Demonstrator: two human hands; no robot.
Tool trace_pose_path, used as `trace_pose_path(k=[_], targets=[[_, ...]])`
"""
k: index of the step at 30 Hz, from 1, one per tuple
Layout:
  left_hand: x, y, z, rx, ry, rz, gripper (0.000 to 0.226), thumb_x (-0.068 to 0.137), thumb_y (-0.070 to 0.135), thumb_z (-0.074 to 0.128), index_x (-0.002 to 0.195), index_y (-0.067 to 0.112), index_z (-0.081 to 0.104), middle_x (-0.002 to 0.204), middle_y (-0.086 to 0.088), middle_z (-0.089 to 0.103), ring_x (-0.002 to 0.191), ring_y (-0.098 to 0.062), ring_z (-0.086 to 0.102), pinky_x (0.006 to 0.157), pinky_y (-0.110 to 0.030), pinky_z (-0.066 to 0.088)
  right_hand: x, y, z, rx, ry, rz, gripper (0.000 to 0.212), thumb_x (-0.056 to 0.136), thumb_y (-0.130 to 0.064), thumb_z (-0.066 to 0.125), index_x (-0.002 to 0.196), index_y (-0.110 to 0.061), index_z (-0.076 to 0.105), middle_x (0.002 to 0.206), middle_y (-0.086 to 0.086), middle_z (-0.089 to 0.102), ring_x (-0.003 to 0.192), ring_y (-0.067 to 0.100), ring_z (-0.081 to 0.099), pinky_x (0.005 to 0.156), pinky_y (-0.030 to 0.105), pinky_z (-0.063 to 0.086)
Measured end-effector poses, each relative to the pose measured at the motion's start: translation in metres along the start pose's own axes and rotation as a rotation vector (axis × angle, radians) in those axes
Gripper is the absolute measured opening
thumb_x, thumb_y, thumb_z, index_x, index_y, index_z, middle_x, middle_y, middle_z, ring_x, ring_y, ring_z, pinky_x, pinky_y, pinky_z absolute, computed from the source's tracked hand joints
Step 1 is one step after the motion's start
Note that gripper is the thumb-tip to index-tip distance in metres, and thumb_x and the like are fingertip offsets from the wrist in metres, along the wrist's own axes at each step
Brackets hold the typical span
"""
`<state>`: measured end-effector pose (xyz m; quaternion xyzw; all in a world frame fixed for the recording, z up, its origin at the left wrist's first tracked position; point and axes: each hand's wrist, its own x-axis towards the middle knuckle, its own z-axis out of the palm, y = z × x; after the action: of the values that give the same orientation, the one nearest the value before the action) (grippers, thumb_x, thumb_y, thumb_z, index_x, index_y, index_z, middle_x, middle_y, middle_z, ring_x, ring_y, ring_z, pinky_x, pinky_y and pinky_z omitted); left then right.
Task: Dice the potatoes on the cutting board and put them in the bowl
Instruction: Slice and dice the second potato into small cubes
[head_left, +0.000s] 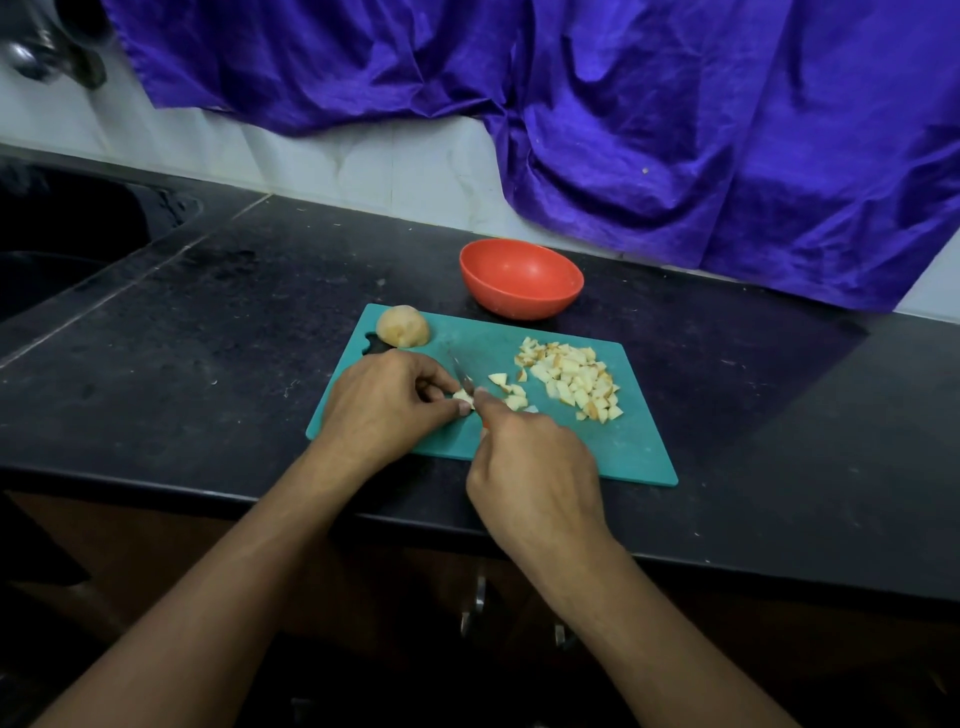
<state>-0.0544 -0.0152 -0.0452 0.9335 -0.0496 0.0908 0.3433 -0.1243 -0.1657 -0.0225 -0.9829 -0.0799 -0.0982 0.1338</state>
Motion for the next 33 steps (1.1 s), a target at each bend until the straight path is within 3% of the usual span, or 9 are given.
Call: trace_pose_path(k=[6, 15, 18, 21, 23, 26, 28, 31, 33], targets=[[-0.002, 0.002, -0.001, 0.006, 0.003, -0.007, 0.01, 0.08, 0.043, 0.081, 0.084, 0.038, 0.073, 0.073, 0.017, 0.07, 0.075, 0.002, 0.064, 0.066, -0.023, 0.047, 0.001, -0.003, 0.001, -0.083, -0.039, -0.013, 0.06, 0.102, -0.023, 0.047, 0.159, -0.025, 0.031, 0.108, 0.003, 0.065, 0.098, 0.025, 0.064, 0.075, 0.037, 0.048], [-0.002, 0.006, -0.002, 0.008, 0.023, -0.026, 0.017, 0.078, 0.051, 0.083, 0.08, 0.036, 0.075, 0.071, 0.017, 0.069, 0.073, 0.002, 0.063, 0.059, -0.02, 0.038, 0.001, 0.008, -0.002, -0.098, -0.047, -0.045, 0.055, 0.102, -0.026, 0.047, 0.156, -0.035, 0.037, 0.108, -0.001, 0.065, 0.097, 0.021, 0.063, 0.076, 0.035, 0.046], [-0.002, 0.004, 0.0, 0.021, 0.037, -0.025, 0.014, 0.081, 0.047, 0.081, 0.084, 0.035, 0.076, 0.072, 0.018, 0.069, 0.075, 0.002, 0.063, 0.061, -0.019, 0.04, 0.005, 0.024, -0.002, 0.148, -0.053, 0.073, 0.044, 0.104, -0.031, 0.05, 0.146, -0.044, 0.051, 0.108, -0.006, 0.067, 0.088, 0.012, 0.063, 0.076, 0.034, 0.056], [-0.002, 0.002, 0.003, 0.028, 0.043, -0.018, 0.011, 0.084, 0.047, 0.079, 0.086, 0.035, 0.077, 0.075, 0.02, 0.07, 0.077, 0.001, 0.064, 0.065, -0.021, 0.044, 0.01, 0.04, -0.002, 0.446, -0.08, 0.201, 0.036, 0.105, -0.028, 0.053, 0.138, -0.039, 0.061, 0.084, -0.01, 0.066, 0.065, 0.006, 0.06, 0.055, 0.021, 0.045], [-0.002, 0.001, 0.003, 0.02, 0.04, -0.005, 0.011, 0.087, 0.047, 0.076, 0.091, 0.037, 0.078, 0.083, 0.021, 0.073, 0.082, 0.0, 0.065, 0.07, -0.024, 0.049, 0.01, 0.047, -0.001, 0.579, -0.064, 0.254, 0.034, 0.105, -0.026, 0.054, 0.136, -0.035, 0.064, 0.069, -0.005, 0.064, 0.055, 0.011, 0.055, 0.051, 0.027, 0.045], [-0.003, -0.002, 0.002, -0.005, 0.052, 0.033, 0.011, 0.09, 0.044, 0.073, 0.097, 0.039, 0.079, 0.096, 0.023, 0.075, 0.092, -0.001, 0.066, 0.08, -0.027, 0.052, 0.008, 0.053, -0.003, 0.689, -0.013, 0.3, 0.036, 0.104, -0.026, 0.056, 0.139, -0.033, 0.062, 0.068, -0.001, 0.064, 0.054, 0.014, 0.051, 0.052, 0.034, 0.045], [-0.004, -0.003, 0.002, -0.041, 0.074, 0.031, 0.012, 0.091, 0.036, 0.074, 0.102, 0.037, 0.079, 0.098, 0.024, 0.074, 0.091, 0.002, 0.066, 0.081, -0.022, 0.051, 0.005, 0.055, -0.008, 0.614, -0.022, 0.241, 0.037, 0.105, -0.027, 0.056, 0.14, -0.037, 0.06, 0.076, 0.001, 0.068, 0.058, 0.011, 0.053, 0.054, 0.033, 0.046], [-0.005, -0.004, 0.003, -0.117, 0.112, 0.018, 0.015, 0.09, 0.026, 0.075, 0.103, 0.034, 0.077, 0.089, 0.023, 0.072, 0.08, 0.005, 0.066, 0.079, -0.02, 0.053, -0.001, 0.051, -0.015, 0.356, -0.034, 0.08, 0.041, 0.104, -0.033, 0.054, 0.143, -0.044, 0.055, 0.105, -0.013, 0.069, 0.078, 0.003, 0.06, 0.067, 0.027, 0.049], [-0.006, -0.004, 0.003, -0.145, 0.151, 0.014, 0.014, 0.09, 0.022, 0.074, 0.101, 0.031, 0.073, 0.085, 0.02, 0.07, 0.071, 0.004, 0.064, 0.072, -0.019, 0.05, -0.007, 0.042, -0.018, 0.17, -0.049, -0.022, 0.043, 0.104, -0.035, 0.051, 0.145, -0.047, 0.05, 0.108, -0.014, 0.067, 0.084, 0.004, 0.059, 0.071, 0.027, 0.048]])
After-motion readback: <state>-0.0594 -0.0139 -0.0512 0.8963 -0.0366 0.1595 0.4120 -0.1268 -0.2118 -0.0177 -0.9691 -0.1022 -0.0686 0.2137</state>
